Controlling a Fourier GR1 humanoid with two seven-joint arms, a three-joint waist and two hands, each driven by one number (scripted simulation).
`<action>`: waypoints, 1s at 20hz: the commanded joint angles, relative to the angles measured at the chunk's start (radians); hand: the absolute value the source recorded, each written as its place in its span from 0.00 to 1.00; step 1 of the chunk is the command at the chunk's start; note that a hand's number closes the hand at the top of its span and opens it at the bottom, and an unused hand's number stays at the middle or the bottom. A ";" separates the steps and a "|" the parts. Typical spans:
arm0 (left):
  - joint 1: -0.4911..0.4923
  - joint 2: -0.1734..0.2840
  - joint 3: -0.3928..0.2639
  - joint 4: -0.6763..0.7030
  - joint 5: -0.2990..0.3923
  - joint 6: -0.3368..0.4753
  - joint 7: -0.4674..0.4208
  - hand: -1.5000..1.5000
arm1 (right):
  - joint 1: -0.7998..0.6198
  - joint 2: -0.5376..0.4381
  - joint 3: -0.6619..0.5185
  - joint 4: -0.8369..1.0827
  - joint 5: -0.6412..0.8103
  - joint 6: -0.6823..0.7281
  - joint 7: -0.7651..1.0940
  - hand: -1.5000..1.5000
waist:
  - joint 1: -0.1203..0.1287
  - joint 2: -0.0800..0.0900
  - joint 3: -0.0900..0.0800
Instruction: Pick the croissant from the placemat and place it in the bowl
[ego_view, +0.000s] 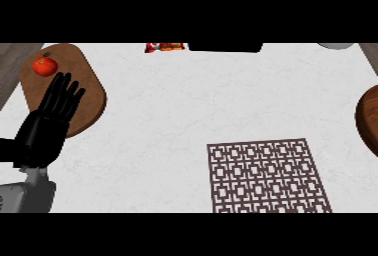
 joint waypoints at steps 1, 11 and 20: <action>-0.034 0.021 0.026 0.021 0.020 -0.027 0.015 0.50 | -0.160 0.056 0.090 0.191 0.110 -0.072 -0.011 1.00 | 0.005 0.002 0.000; -0.002 -0.018 -0.014 0.000 -0.014 -0.025 -0.024 0.50 | -0.288 0.083 0.139 0.571 0.187 0.067 -0.073 0.00 | 0.034 0.014 0.004; -0.032 -0.037 -0.027 0.021 -0.040 0.008 -0.005 0.50 | -0.416 0.082 -0.062 0.679 -0.010 0.171 -0.257 0.00 | 0.013 0.012 0.006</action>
